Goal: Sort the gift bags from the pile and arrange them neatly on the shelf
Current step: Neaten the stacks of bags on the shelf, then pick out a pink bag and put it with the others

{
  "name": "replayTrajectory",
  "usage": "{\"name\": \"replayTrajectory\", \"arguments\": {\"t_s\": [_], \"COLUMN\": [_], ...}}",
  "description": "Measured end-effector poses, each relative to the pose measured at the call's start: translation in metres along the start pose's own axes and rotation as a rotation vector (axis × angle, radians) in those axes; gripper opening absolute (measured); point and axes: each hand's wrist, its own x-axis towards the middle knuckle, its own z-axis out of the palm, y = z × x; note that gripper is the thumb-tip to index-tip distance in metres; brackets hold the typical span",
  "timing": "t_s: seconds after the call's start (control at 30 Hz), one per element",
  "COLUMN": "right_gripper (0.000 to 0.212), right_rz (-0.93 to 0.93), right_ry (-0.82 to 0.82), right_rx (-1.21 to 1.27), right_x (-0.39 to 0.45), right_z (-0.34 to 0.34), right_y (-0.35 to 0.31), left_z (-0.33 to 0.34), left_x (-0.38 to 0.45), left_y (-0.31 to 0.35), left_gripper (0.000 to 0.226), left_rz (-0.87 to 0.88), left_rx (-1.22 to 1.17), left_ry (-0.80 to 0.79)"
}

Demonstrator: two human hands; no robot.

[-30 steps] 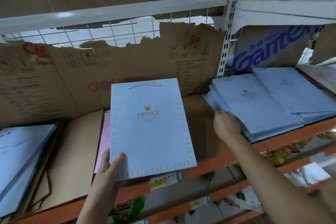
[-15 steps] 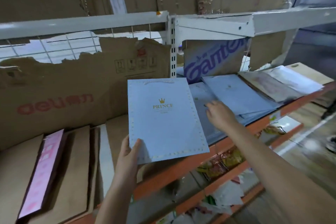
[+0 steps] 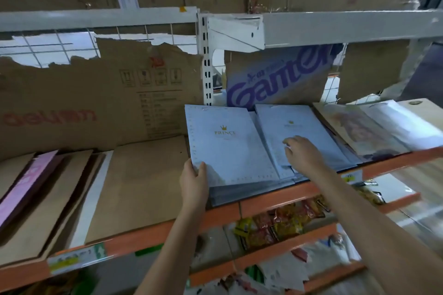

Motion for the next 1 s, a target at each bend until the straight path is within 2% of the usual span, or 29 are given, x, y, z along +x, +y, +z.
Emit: {"name": "replayTrajectory", "arguments": {"t_s": [0.03,0.13,0.23,0.3,0.4,0.53,0.73,0.9,1.0], "right_gripper": [0.037,0.037,0.036,0.036,0.036,0.035,0.036,0.035,0.035], "right_rz": [-0.009,-0.028,-0.032,-0.045,-0.066,-0.136,-0.319,-0.484,-0.567], "right_ry": [-0.001,-0.006,-0.021,-0.020,0.000,0.047,0.074,0.015,-0.013], "right_rx": [0.010,0.051,0.064,0.065,0.073,0.094,0.179,0.253,0.264], "right_x": [0.000,0.003,0.004,0.005,0.007,0.012,0.020,0.017,0.008], "right_z": [0.001,0.003,0.005,0.004,0.003,0.001,0.008,0.026,0.039], "right_y": [0.003,0.010,0.014,0.015,0.012,-0.003,-0.078,-0.166,-0.225], "left_z": [0.005,0.018,0.028,0.032,0.031,0.016,-0.050,-0.141,-0.202], "left_x": [0.001,0.003,-0.003,-0.007,-0.008,-0.002,0.015,0.026,0.029], "left_y": [-0.001,-0.005,-0.007,-0.011,-0.012,-0.006,0.007,0.008,-0.001], "left_gripper": [0.024,0.044,0.052,0.053,0.055,0.056,0.045,0.043,0.040], "left_rz": [0.033,0.034,-0.015,0.014,0.042,0.037,0.111,0.156,0.125], "left_rx": [0.086,0.400,0.549,0.655,0.717,0.663,0.758,1.017,1.194], "left_ry": [0.027,0.072,0.048,0.037,0.004,-0.033,0.069,0.211,0.279]}}
